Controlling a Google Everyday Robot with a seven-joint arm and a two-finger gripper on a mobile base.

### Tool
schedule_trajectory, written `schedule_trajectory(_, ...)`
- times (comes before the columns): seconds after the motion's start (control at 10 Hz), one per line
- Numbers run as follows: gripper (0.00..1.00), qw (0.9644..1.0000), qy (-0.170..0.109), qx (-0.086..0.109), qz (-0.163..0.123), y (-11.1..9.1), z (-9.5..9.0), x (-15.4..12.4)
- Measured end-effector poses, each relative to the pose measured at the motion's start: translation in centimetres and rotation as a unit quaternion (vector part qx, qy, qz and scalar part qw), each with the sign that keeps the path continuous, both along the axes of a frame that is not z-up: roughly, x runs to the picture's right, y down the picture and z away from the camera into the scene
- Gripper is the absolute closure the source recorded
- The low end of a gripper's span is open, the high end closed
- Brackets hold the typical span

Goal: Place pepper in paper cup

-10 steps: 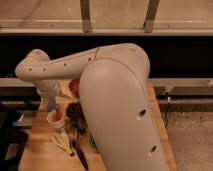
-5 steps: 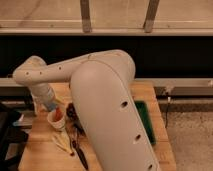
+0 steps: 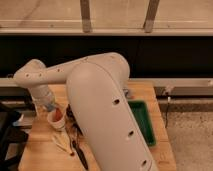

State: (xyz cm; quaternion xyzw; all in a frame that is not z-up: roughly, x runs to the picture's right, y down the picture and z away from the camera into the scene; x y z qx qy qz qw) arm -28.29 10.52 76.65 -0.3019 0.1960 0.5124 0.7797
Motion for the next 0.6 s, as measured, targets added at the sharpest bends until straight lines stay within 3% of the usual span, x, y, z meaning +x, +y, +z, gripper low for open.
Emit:
schedule_trajectory(0.2,0.62,1.0000,0.006,0.004,0.002,-0.28,-0.04,0.28)
schedule_trajectory(0.4,0.85,0.9999,0.014,0.009,0.004,-0.63,-0.02,0.77)
schedule_trajectory(0.6,0.99,0.9998,0.018,0.013,0.004,-0.85,-0.18,0.82)
